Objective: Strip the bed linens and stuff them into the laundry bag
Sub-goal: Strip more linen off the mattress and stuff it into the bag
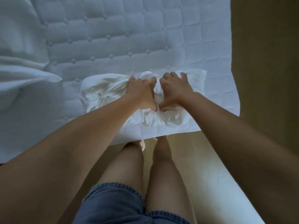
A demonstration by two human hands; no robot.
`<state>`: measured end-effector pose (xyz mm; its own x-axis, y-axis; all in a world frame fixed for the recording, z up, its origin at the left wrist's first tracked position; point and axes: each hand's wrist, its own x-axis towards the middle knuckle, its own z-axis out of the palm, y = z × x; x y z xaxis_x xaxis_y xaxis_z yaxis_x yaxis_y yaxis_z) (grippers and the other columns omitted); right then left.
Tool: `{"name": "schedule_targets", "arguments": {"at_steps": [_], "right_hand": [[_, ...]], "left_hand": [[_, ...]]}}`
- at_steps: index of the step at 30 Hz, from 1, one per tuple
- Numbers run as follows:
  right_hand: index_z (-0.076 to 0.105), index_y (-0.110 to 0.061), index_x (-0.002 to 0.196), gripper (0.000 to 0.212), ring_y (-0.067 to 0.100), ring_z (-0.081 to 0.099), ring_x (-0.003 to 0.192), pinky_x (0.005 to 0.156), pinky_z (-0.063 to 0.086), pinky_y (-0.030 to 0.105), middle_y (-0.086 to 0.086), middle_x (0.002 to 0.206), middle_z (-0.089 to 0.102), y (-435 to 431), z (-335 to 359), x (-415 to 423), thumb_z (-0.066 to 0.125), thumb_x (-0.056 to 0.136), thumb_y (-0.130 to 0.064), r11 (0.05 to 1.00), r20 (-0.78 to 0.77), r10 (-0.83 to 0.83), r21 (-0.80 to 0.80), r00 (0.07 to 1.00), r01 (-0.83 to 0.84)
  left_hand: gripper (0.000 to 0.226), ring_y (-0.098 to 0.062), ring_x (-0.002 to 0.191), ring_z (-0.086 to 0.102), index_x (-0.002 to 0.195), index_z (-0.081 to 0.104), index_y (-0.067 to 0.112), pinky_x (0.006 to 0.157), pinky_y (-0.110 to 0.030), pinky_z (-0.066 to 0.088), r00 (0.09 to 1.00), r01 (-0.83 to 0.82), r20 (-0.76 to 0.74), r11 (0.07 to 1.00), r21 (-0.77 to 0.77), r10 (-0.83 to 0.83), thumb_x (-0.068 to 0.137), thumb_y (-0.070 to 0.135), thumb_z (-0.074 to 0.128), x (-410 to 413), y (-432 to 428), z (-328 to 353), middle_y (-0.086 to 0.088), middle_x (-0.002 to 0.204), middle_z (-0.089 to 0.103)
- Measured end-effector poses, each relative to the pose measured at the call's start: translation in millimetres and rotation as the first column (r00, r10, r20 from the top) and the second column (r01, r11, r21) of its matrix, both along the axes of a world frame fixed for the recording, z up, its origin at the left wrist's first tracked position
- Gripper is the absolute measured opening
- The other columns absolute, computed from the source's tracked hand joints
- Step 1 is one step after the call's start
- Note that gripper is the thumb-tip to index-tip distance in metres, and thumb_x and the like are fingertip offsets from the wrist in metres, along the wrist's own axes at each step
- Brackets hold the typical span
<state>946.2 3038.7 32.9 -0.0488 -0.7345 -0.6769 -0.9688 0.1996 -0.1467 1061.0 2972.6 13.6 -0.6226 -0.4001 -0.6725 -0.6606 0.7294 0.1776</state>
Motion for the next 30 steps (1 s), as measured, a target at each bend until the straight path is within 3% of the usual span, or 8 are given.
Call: {"name": "schedule_targets", "arguments": {"at_steps": [3,7,11,14,18,23,30], "right_hand": [[0.045,-0.016,0.123,0.074,0.023,0.036,0.125,0.109,0.021,0.049,0.004,0.127,0.044,32,27,7,0.072,0.064,-0.050,0.991,0.010,-0.130,-0.014,0.991,0.130],[0.044,-0.018,0.125,0.072,0.022,0.037,0.125,0.110,0.019,0.049,0.002,0.129,0.043,87,71,-4,0.069,0.067,-0.051,0.967,-0.029,-0.251,-0.055,0.967,0.250],[0.042,-0.020,0.128,0.076,0.021,0.037,0.124,0.109,0.021,0.049,0.002,0.130,0.042,161,122,-29,0.071,0.066,-0.053,0.922,-0.083,-0.380,-0.107,0.921,0.371],[0.046,-0.022,0.121,0.072,0.020,0.042,0.120,0.102,0.029,0.046,0.000,0.124,0.047,237,154,-41,0.068,0.063,-0.057,0.845,-0.122,-0.529,-0.164,0.840,0.509],[0.049,-0.024,0.099,0.052,0.018,0.052,0.103,0.088,0.037,0.038,-0.006,0.100,0.053,351,182,-42,0.061,0.062,-0.059,0.692,-0.187,-0.721,-0.261,0.668,0.674],[0.046,-0.020,0.121,0.067,0.021,0.040,0.119,0.100,0.027,0.043,-0.001,0.127,0.044,489,195,-36,0.061,0.068,-0.057,0.503,-0.190,-0.864,-0.335,0.466,0.797],[0.046,-0.018,0.126,0.068,0.024,0.038,0.122,0.105,0.021,0.045,0.000,0.128,0.042,632,220,-58,0.064,0.070,-0.051,0.310,-0.198,-0.949,-0.427,0.246,0.849]], "left_hand": [[0.082,-0.027,0.103,0.059,0.120,0.039,0.019,0.091,-0.039,0.033,0.991,0.127,-0.027,0.991,-0.029,-0.128,0.058,0.057,0.077,-1,14,27,0.001,0.104,0.062],[0.068,-0.026,0.094,0.061,0.100,0.034,0.022,0.085,-0.038,0.033,0.971,0.221,-0.084,0.975,-0.031,-0.223,0.058,0.056,0.076,-24,54,66,0.005,0.083,0.054],[0.071,-0.026,0.094,0.063,0.107,0.039,0.020,0.089,-0.041,0.035,0.907,0.373,-0.187,0.926,-0.060,-0.378,0.060,0.062,0.072,-65,114,109,0.003,0.092,0.063],[0.075,-0.027,0.096,0.064,0.115,0.040,0.019,0.091,-0.044,0.037,0.801,0.543,-0.231,0.833,-0.109,-0.552,0.062,0.064,0.069,-96,175,140,0.001,0.099,0.066],[0.075,-0.027,0.107,0.060,0.125,0.037,0.017,0.095,-0.045,0.035,0.611,0.740,-0.200,0.642,-0.200,-0.766,0.069,0.058,0.067,-136,277,174,-0.002,0.109,0.065],[0.068,-0.025,0.108,0.058,0.126,0.040,0.019,0.090,-0.041,0.036,0.376,0.840,-0.215,0.430,-0.330,-0.901,0.074,0.056,0.063,-170,412,195,-0.004,0.114,0.063],[0.060,-0.023,0.101,0.061,0.119,0.043,0.019,0.081,-0.036,0.036,0.141,0.865,-0.272,0.252,-0.435,-0.952,0.075,0.057,0.059,-226,560,218,0.000,0.105,0.066]]}}
